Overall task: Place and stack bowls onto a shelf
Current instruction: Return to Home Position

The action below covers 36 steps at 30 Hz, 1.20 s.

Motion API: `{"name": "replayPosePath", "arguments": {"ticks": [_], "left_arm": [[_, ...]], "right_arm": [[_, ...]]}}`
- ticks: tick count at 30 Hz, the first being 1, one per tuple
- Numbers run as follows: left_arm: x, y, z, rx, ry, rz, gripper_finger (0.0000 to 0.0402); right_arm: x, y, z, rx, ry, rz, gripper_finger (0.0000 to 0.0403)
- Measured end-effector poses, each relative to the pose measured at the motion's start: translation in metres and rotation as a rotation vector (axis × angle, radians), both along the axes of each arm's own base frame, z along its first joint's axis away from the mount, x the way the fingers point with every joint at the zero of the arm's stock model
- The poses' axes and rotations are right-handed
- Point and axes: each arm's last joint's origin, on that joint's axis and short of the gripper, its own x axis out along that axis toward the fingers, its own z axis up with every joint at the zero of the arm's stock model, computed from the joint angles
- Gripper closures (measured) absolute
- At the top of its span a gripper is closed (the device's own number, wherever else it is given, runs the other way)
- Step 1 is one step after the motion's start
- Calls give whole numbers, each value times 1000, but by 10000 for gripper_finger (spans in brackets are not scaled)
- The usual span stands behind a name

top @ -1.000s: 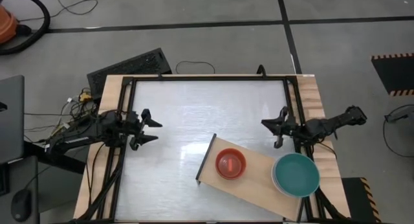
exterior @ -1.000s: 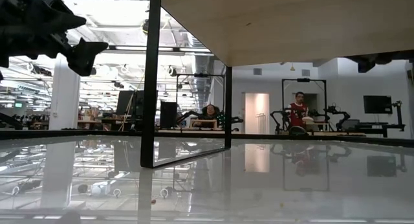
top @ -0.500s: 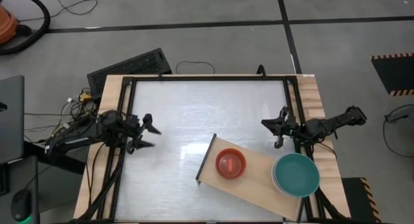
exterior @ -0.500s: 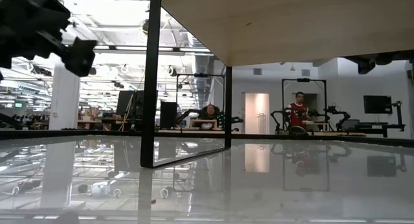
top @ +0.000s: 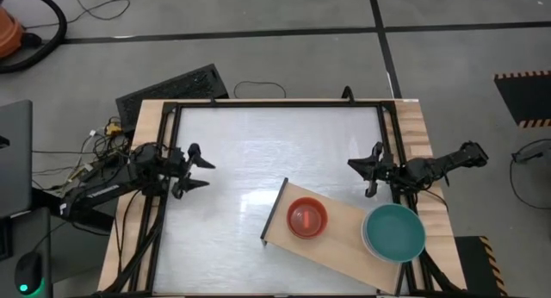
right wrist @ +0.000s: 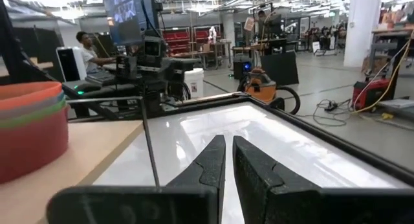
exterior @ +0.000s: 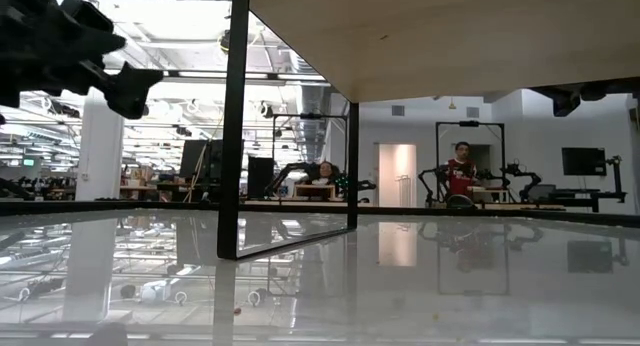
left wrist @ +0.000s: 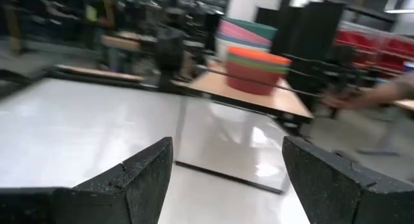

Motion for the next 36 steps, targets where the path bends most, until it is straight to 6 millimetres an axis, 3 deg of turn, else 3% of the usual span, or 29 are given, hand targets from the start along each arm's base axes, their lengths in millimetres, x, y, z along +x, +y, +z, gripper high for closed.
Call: {"name": "replayPosePath", "arguments": {"ticks": [9, 18, 26, 36], "left_arm": [[1, 9, -1, 17, 0, 364, 123], [1, 11, -3, 10, 15, 457, 123], [0, 12, -3, -108, 14, 477, 123], [0, 12, -3, -95, 14, 479, 123]], "right_arm": [[0, 0, -1, 23, -5, 24, 344], [1, -8, 0, -115, 40, -72, 344], [1, -12, 0, -114, 40, -122, 344], [2, -12, 0, -115, 40, -121, 344]]}}
